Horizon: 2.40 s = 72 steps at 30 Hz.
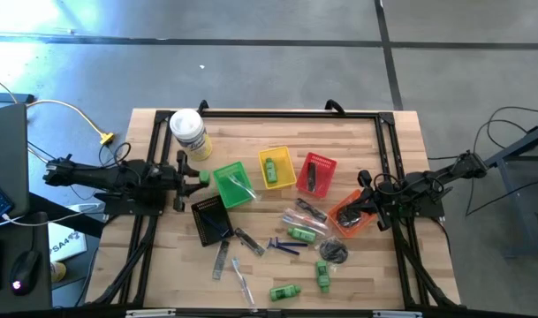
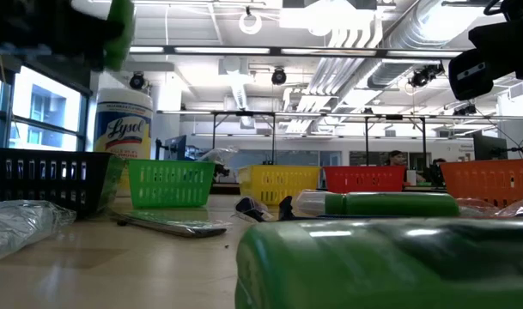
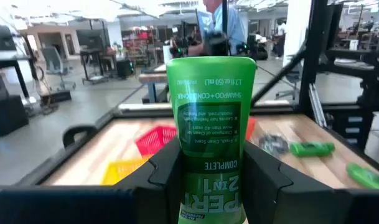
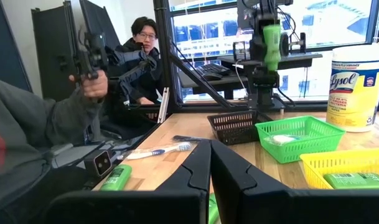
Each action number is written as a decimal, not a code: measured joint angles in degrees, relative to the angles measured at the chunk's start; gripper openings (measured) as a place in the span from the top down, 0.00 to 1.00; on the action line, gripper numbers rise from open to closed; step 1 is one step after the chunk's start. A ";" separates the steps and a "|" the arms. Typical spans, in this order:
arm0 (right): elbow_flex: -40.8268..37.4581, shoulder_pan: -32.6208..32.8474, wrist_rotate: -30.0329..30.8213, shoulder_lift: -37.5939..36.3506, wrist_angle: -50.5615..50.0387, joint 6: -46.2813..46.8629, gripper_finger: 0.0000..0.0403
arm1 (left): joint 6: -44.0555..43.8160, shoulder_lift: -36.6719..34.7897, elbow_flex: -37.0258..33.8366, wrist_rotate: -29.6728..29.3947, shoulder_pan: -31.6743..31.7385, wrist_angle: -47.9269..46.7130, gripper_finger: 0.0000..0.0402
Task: Pick & Place Travel size toiletries
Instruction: Put the green shampoo into the yellow bin
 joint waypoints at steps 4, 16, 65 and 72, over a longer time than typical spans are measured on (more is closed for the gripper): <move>-0.01 0.00 0.03 0.01 0.57 -0.79 0.99 | 3.48 6.64 7.57 -2.50 0.00 -1.94 0.72; -0.01 0.02 -0.15 -0.01 0.90 -0.85 0.99 | 16.02 38.73 39.16 -17.51 0.04 -19.24 0.72; 0.01 0.02 -4.49 -0.01 0.23 -1.40 0.99 | 78.23 89.95 67.93 4.14 19.98 -27.32 0.72; 0.00 0.02 -4.47 0.00 -0.77 -1.40 0.99 | 81.94 93.64 67.93 3.46 19.39 -28.28 0.72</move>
